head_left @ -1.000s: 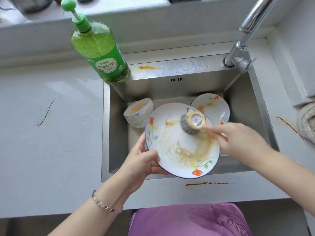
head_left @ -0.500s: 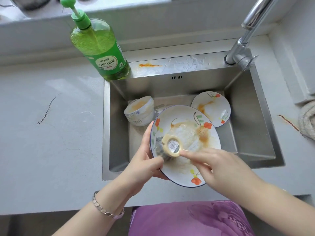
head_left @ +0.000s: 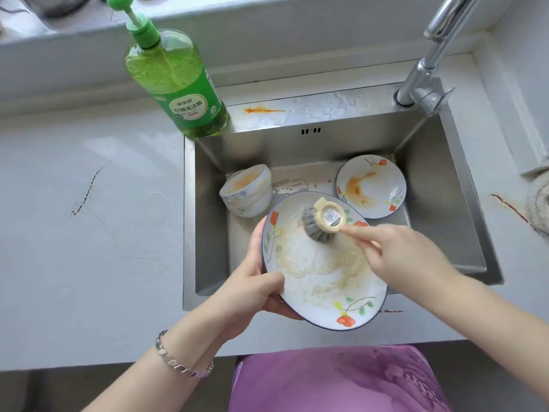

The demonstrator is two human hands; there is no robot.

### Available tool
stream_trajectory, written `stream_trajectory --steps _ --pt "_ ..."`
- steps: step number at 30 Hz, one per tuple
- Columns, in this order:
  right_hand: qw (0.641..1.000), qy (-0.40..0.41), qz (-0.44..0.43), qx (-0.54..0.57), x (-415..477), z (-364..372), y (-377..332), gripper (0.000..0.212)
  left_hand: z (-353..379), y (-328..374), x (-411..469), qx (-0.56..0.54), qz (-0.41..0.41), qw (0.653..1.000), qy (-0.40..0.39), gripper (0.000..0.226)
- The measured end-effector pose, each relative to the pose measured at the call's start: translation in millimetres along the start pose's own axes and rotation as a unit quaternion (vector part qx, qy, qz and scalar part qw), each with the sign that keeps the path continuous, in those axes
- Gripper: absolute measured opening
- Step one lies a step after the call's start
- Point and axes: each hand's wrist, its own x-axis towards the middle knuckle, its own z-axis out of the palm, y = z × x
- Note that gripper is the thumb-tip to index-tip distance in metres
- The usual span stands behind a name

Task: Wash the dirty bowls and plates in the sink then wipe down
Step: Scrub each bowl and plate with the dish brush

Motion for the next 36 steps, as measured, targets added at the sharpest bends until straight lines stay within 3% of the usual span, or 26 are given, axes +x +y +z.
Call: stream_trajectory --steps 5,9,14,19,23,28,32,36 --pt "0.989 -0.020 -0.093 0.113 -22.2 9.0 -31.5 0.040 6.7 -4.0 -0.9 -0.022 0.001 1.000 -0.004 0.094" --pt "0.990 0.067 0.027 0.123 4.0 2.4 0.7 0.039 7.4 -2.1 -4.0 -0.029 0.004 1.000 -0.006 0.090" --pt "0.979 0.038 -0.110 0.168 -28.1 14.7 -46.4 0.041 6.5 -0.4 -2.6 -0.025 0.016 1.000 0.009 0.094" --pt "0.991 0.100 -0.002 0.088 3.3 8.2 -4.2 0.040 5.3 3.5 -7.7 -0.003 0.029 1.000 0.010 0.090" --pt "0.983 0.106 -0.126 0.078 -18.2 21.1 -33.2 0.040 7.0 3.6 -4.7 0.017 0.029 0.999 0.023 0.091" --pt "0.995 0.104 -0.004 -0.001 2.9 1.8 16.0 0.043 -3.9 3.6 -10.4 0.000 0.041 0.998 0.048 0.095" --pt "0.995 0.055 -0.031 -0.072 -32.7 15.4 11.0 0.048 -11.8 5.4 -9.6 -0.007 0.063 0.994 0.090 0.096" --pt "0.994 0.055 -0.023 -0.087 -15.9 11.3 12.4 0.046 0.2 4.3 -9.4 0.036 0.062 0.995 0.074 0.098"
